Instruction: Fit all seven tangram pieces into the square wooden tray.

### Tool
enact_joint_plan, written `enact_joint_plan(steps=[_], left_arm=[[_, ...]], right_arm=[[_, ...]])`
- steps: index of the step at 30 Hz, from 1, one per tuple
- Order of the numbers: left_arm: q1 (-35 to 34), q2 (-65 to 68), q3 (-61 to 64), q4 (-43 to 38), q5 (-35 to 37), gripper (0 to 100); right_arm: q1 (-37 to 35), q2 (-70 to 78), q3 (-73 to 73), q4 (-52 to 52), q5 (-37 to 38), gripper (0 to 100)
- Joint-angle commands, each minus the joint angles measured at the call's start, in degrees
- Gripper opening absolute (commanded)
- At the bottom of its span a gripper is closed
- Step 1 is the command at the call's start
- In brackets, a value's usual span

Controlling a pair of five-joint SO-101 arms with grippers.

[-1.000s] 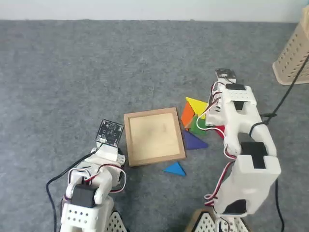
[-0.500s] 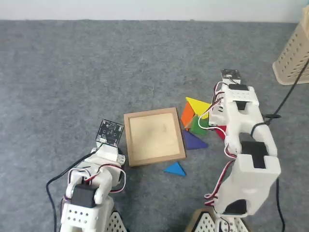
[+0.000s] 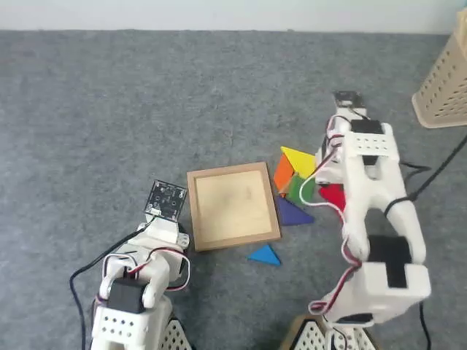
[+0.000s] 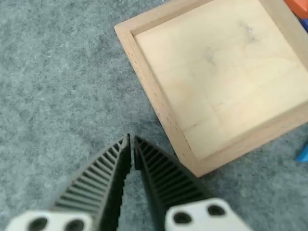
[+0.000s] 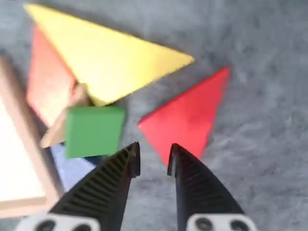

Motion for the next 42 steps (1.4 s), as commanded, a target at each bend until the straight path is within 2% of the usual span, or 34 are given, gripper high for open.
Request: enact_joint_plan(steps=[1,5,11,19,26,34,39,42], left_arm=[[-0.18,-1.14,-1.01,0.35,0.35,1],[-0.18,-1.14,-1.01,0.35,0.35,1],[-0.18,-1.14,-1.01,0.35,0.35,1],[-0.18,-1.14,-1.01,0.35,0.35,1],[-0.18,-1.14,-1.01,0.35,0.35,1],[-0.18,-1.14,-1.01,0.35,0.35,1],[-0.18,-1.14,-1.01,0.35,0.35,1],[-0.18,-1.14,-1.01,0.35,0.35,1]], right_arm=[[-2.95,-6.64,1.05,1.01,1.67,9.1],[-2.24,-7.78,4.48,-2.59,-1.05,10.3],[0.57,-2.15,4.22,-5.85,-2.64,23.8],[1.63,11.21,-0.88,-6.55,-0.53,23.7],[2.15,12.44,-0.79,-6.64,-0.53,23.6],[2.24,12.88,-0.62,-7.78,-0.53,11.2],[2.24,11.21,-0.79,-7.34,-0.26,0.2],[2.07,7.43,-0.62,-5.49,0.26,0.6]])
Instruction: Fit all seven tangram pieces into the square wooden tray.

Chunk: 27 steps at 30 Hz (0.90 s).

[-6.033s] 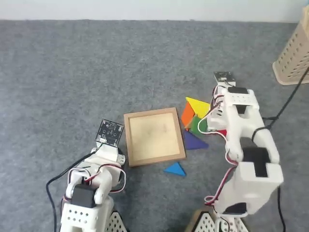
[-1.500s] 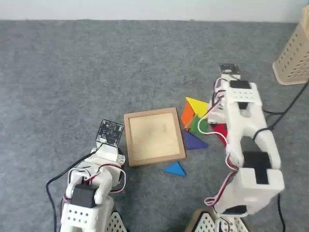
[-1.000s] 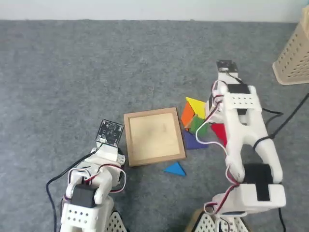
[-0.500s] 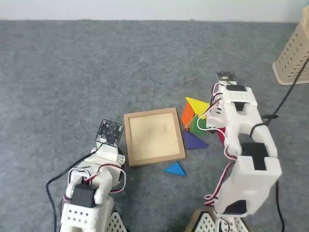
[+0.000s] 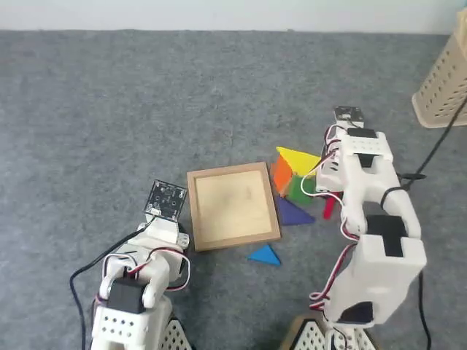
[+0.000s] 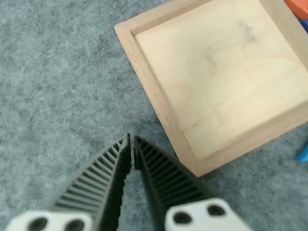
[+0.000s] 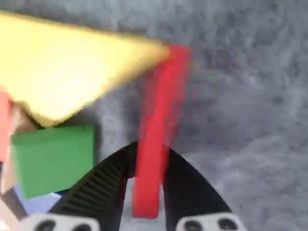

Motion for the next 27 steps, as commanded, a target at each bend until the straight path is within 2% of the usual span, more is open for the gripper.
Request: enact_joint_plan(steps=[1,9,13,15,18,24,27], left_arm=[[-0.18,-1.14,-1.01,0.35,0.35,1],[-0.18,-1.14,-1.01,0.35,0.35,1],[-0.18,-1.14,-1.01,0.35,0.35,1],[-0.18,-1.14,-1.01,0.35,0.35,1],[-0.18,-1.14,-1.01,0.35,0.35,1],[-0.18,-1.14,-1.01,0.35,0.35,1],[-0.18,-1.14,-1.01,0.35,0.35,1]], right_arm=[[-0.48,-6.9,-1.49,1.89,3.08,0.6],[-3.82,-24.4,-1.49,8.92,6.33,0.6],[-12.7,-30.55,-1.67,8.84,17.85,0.6],[-18.59,-30.37,-1.85,8.84,23.21,0.6],[-24.57,-27.12,-1.85,6.2,27.16,0.6],[-29.85,-17.1,-1.85,-4.26,38.33,0.7],[-31.52,-13.05,-2.64,-7.69,39.74,0.7]])
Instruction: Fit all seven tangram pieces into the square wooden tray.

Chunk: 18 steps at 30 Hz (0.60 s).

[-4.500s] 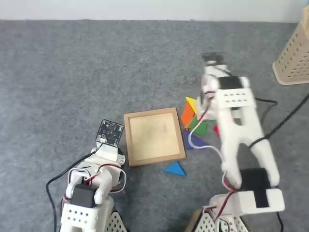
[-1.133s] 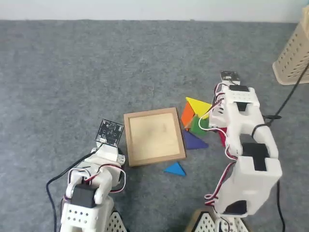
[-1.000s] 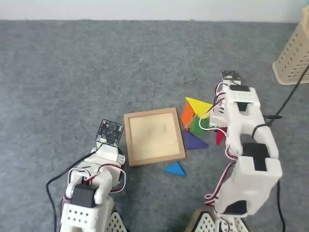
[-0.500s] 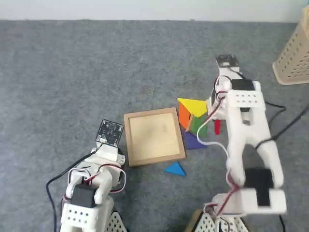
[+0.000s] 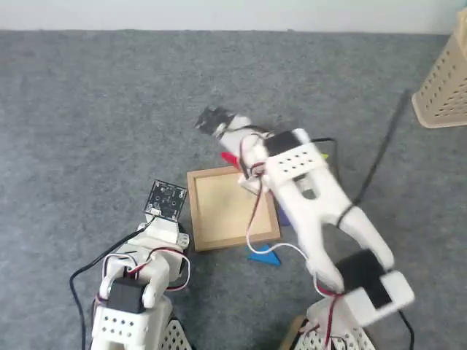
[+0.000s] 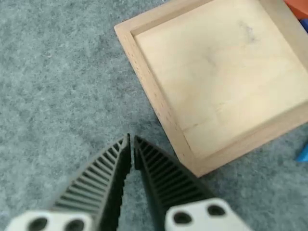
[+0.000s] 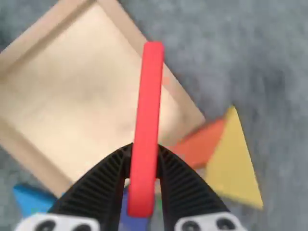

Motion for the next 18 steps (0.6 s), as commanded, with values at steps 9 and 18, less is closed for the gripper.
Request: enact_joint_plan(steps=[9,18], left_arm=[[-0.18,-1.14,-1.01,0.35,0.35,1],[-0.18,-1.14,-1.01,0.35,0.35,1]], right_arm=[[-4.18,11.82,-9.41,-4.35,17.85,0.7],[-5.23,14.37,-9.41,-5.41,23.47,1.2]])
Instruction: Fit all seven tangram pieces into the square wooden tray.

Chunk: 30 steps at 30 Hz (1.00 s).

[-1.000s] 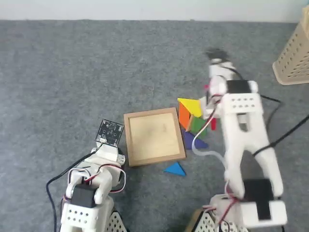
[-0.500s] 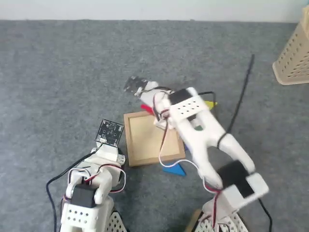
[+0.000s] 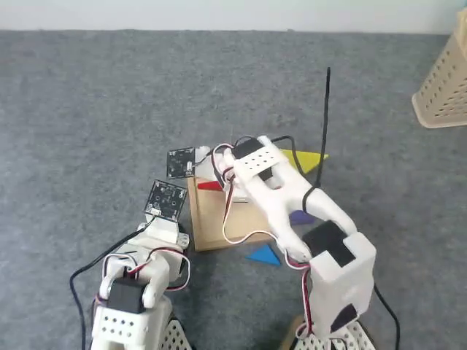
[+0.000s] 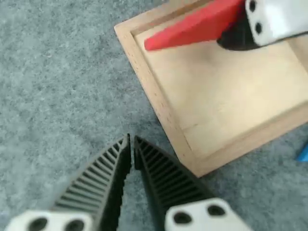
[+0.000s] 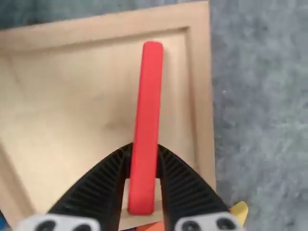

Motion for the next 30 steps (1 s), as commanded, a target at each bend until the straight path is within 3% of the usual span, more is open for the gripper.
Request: enact_joint_plan(steps=[1,7,18,27,30], left_arm=[[-0.18,-1.14,-1.01,0.35,0.35,1],[-0.18,-1.14,-1.01,0.35,0.35,1],[-0.18,-1.14,-1.01,0.35,0.35,1],[-0.18,-1.14,-1.01,0.35,0.35,1],[-0.18,-1.14,-1.01,0.35,0.35,1]], right_arm=[[-0.4,-1.27,-3.08,0.4,0.97,2.6],[0.4,-5.14,-2.99,1.54,-0.7,16.0],[-0.13,-12.62,-2.55,11.82,-1.23,9.3],[-3.47,-13.23,3.43,12.44,-1.32,9.1],[-2.86,-13.23,3.34,12.0,-5.19,9.1]])
